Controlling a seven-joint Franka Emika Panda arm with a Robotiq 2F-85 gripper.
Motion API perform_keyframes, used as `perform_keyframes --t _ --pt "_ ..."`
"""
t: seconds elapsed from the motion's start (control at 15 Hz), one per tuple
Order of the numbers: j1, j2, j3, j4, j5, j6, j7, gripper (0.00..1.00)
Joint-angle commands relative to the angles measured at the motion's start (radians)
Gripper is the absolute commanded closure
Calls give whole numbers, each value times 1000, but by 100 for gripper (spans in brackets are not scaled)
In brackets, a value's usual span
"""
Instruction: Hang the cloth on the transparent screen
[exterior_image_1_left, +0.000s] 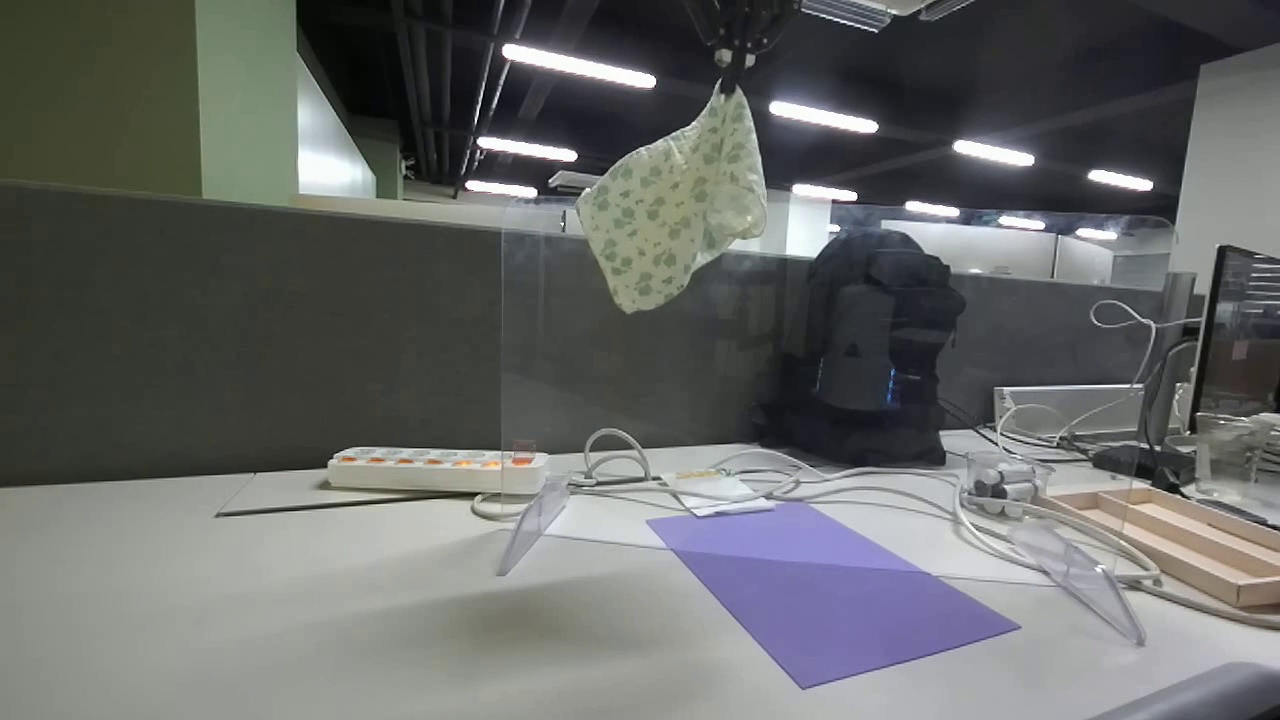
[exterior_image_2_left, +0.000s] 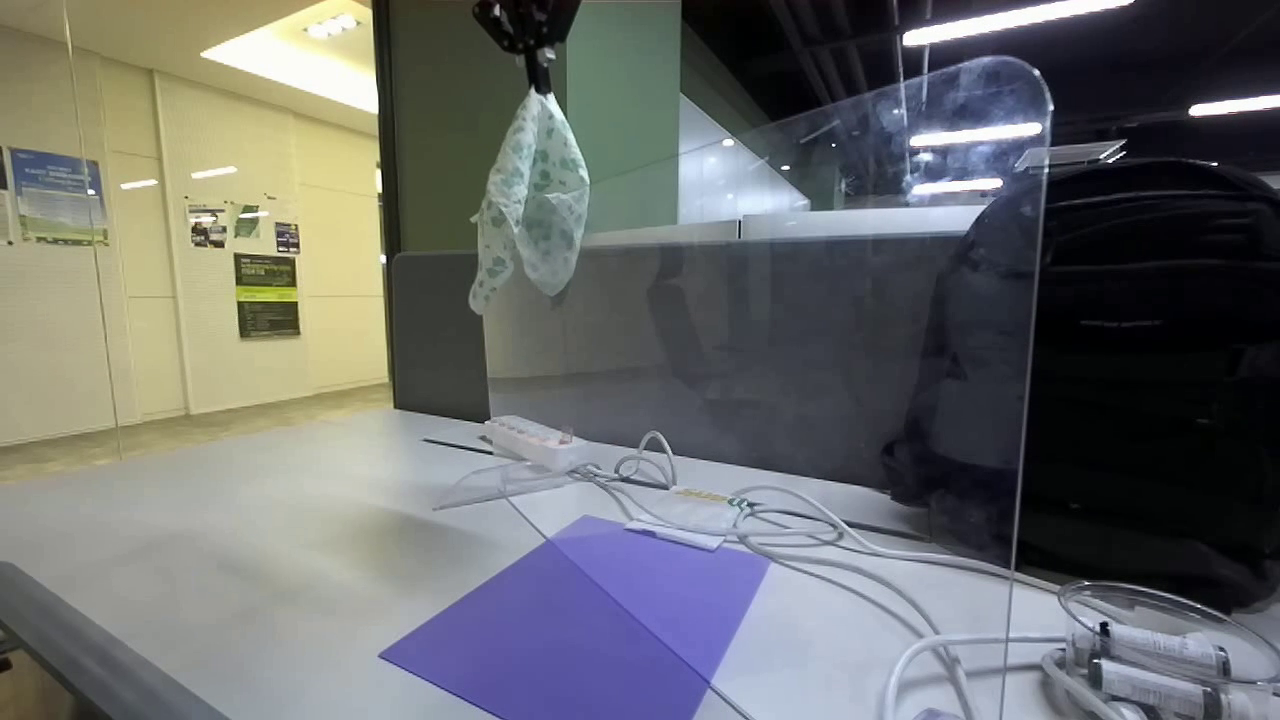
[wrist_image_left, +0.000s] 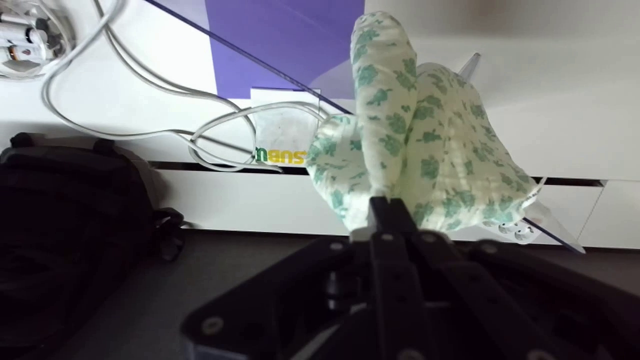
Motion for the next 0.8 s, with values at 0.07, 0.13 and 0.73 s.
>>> perform_keyframes --t 0.07,0.13,0.73 --pt "-5 -2 1 -44 -26 8 7 100" --pt "-5 0 1 -51 -29 5 6 100" --pt "-1 -11 5 -86 -40 -12 20 46"
